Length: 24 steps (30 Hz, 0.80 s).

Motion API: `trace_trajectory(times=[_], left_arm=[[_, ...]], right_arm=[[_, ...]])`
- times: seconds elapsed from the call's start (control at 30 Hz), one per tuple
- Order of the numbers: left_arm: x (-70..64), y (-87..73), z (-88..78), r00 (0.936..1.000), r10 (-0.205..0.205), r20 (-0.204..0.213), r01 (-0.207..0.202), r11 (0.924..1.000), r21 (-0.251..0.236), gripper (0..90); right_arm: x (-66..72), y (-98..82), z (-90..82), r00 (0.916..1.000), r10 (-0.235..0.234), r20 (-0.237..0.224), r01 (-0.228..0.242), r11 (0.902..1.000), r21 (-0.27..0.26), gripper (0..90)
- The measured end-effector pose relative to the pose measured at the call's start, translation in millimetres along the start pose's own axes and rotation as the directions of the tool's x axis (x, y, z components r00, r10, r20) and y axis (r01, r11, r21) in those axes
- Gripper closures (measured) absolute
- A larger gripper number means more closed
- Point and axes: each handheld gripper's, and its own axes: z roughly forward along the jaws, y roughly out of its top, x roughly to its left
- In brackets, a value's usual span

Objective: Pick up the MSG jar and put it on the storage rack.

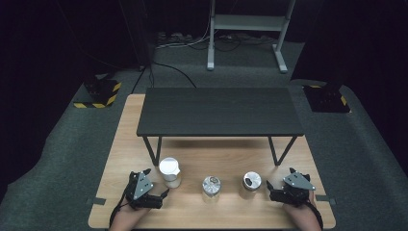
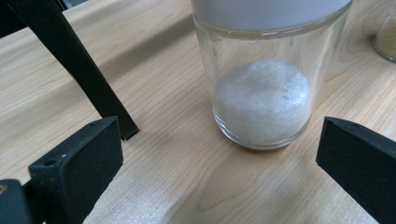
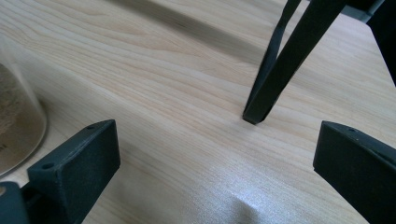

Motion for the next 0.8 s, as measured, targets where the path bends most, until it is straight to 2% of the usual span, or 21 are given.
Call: trace_trajectory(times=[0.7, 0.8], left_arm=[[0.8, -1.0, -2.1, 0.9999, -0.012, -0.001, 0.012, 0.9998, -0.013, 0.8], [2.4, -2.4, -4.8, 0.9991, -0.042, 0.0, 0.042, 0.9987, -0.03, 0.7]], right_arm=[[1.2, 0.4, 0.9, 0.9999, -0.009, -0.006, 0.009, 0.9998, 0.015, 0.0], [0.9, 0.6, 1.3, 0.9999, -0.009, -0.009, 0.009, 0.9998, 0.019, 0.0]])
